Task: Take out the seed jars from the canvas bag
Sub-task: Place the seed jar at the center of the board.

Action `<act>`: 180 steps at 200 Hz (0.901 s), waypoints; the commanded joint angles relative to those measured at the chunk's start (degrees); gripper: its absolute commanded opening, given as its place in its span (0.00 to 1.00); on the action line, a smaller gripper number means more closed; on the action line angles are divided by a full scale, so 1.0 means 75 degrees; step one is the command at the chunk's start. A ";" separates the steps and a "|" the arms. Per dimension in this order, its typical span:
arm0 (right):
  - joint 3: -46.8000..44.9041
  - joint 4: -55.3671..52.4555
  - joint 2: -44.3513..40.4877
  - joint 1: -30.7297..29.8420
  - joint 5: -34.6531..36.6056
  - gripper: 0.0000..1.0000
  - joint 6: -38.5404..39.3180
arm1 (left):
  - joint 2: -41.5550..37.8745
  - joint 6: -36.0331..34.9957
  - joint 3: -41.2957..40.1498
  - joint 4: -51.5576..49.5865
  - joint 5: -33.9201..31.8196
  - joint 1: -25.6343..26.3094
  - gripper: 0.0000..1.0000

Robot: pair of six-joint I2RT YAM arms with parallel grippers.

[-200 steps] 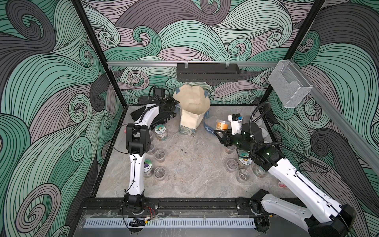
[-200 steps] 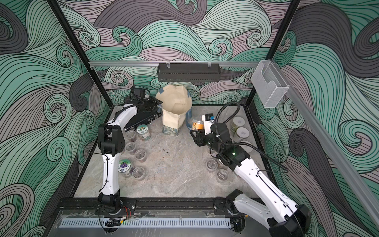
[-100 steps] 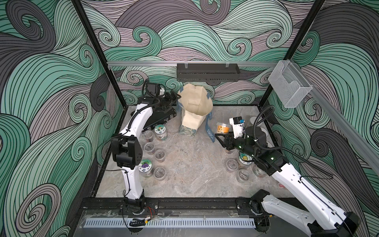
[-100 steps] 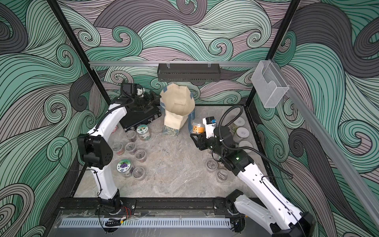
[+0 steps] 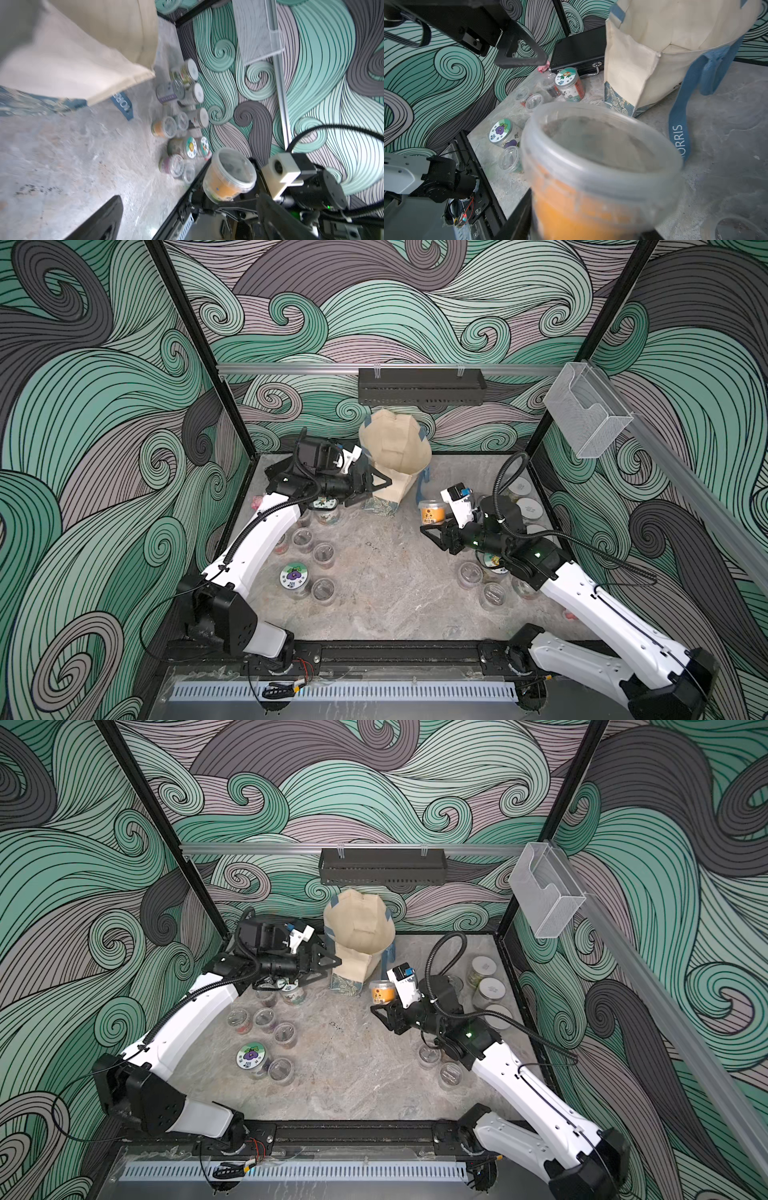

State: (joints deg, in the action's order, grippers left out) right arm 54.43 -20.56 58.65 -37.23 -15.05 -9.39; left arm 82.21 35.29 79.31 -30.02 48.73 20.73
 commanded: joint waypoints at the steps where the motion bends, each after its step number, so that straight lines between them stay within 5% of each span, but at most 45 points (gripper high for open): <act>1: 0.0377 0.0047 0.0135 -0.0343 -0.0361 0.50 0.0402 | -0.0313 -0.0488 0.0081 0.0116 0.0782 0.0506 0.99; 180: 0.0531 -0.0335 0.0535 -0.1093 -0.0337 0.51 0.0736 | 0.0820 -0.1308 0.0090 -0.0651 0.1687 0.1700 0.90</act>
State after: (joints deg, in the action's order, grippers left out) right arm 56.88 -23.46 62.52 -44.95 -16.95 -4.56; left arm 87.20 26.96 79.02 -33.54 59.31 32.47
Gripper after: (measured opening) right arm 0.518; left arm 0.911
